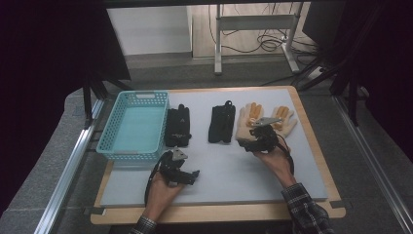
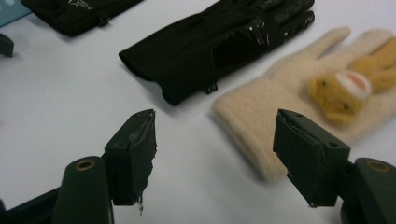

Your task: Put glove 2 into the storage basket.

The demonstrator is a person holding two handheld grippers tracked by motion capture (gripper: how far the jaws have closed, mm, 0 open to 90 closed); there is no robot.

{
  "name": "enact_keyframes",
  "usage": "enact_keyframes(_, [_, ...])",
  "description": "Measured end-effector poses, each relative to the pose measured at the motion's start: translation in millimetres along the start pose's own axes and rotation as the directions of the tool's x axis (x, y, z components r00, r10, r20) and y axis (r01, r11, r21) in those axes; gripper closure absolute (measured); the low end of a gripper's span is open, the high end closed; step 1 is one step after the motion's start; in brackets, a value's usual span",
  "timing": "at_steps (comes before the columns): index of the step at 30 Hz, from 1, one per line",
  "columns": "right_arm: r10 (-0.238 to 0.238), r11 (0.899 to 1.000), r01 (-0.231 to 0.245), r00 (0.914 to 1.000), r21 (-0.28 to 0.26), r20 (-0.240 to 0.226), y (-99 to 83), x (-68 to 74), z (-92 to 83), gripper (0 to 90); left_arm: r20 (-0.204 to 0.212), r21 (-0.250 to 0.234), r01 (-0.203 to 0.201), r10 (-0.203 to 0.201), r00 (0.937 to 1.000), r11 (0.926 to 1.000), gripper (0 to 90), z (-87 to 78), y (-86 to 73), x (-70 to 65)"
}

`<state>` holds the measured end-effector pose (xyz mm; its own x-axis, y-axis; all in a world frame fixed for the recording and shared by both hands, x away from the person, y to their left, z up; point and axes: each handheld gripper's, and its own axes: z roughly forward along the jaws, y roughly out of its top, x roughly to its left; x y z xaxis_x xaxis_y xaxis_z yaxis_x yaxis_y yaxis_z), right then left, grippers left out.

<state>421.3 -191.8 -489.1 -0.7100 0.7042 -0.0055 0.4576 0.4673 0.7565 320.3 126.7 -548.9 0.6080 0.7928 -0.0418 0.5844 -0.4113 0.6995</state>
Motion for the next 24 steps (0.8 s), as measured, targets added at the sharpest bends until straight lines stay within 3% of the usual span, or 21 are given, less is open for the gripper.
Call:
enact_keyframes(15, [-0.001,1.000,0.001,1.0000,0.014,-0.002,37.5,-7.8,35.6,38.1,-0.001,0.001,-0.002,0.002,1.0000,1.0000,4.1,-0.1,0.0,0.1])
enact_keyframes(24, [0.016,0.999,-0.018,0.9988,0.036,0.046,57.7,-17.5,67.7,46.7,-0.001,0.001,-0.002,0.002,1.0000,1.0000,4.1,-0.1,0.0,0.1])
